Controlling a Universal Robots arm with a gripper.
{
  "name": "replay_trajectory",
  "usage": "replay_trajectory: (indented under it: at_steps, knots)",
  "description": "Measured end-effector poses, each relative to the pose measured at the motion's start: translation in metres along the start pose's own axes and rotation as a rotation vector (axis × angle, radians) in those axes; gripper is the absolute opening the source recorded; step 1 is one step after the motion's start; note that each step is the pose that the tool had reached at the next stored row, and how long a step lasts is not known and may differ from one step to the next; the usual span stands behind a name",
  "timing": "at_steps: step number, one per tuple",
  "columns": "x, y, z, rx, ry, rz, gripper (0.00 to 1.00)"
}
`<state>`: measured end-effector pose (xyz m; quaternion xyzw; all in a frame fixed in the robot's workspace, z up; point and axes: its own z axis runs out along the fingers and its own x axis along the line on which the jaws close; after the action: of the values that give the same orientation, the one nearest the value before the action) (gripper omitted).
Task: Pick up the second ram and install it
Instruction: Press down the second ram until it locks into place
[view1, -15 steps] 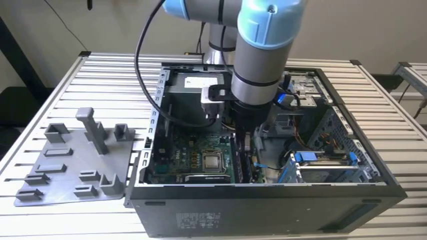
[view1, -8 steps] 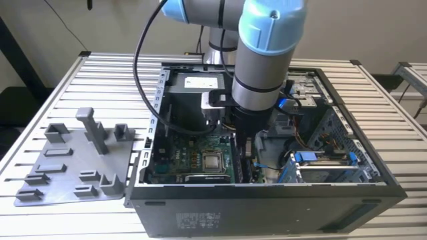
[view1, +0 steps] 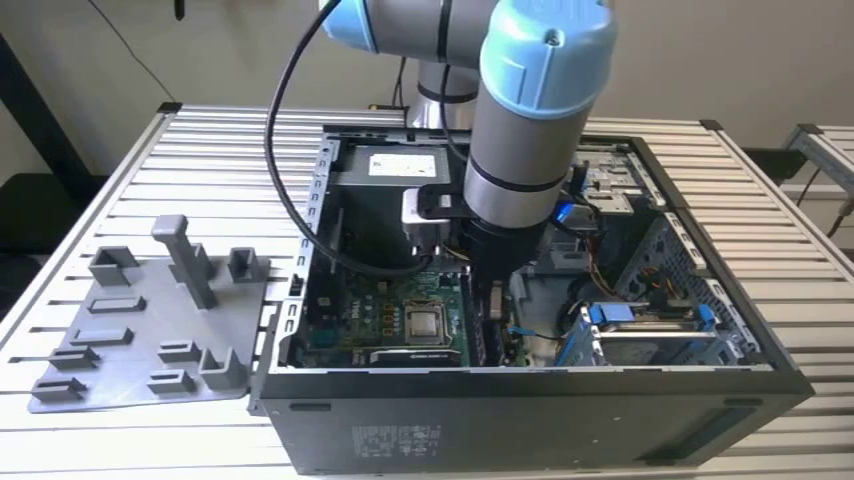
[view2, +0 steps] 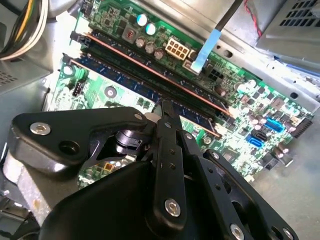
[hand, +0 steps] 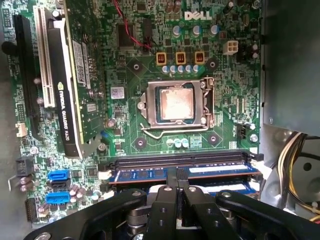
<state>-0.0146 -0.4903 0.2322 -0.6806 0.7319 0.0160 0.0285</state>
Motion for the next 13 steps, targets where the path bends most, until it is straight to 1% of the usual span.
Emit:
replay_trajectory:
  at_steps: [2,3,6,9,12,13]
  knots:
    - [0.0001,0.0001,0.0003,-0.0127,0.0020,0.001,0.11]
    - [0.0001,0.0002,0.0003,-0.0144,0.0022,0.001,0.11]
    - [0.0001,0.0002,0.0013,-0.0147,0.0015,0.001,0.11]
    - [0.0004,0.0002,0.0066,-0.0148,0.0019,0.001,0.11]
    - [0.0010,0.0003,0.0111,-0.0152,0.0040,0.001,0.11]
    - [0.0011,0.0003,0.0133,-0.0151,0.0033,0.001,0.11]
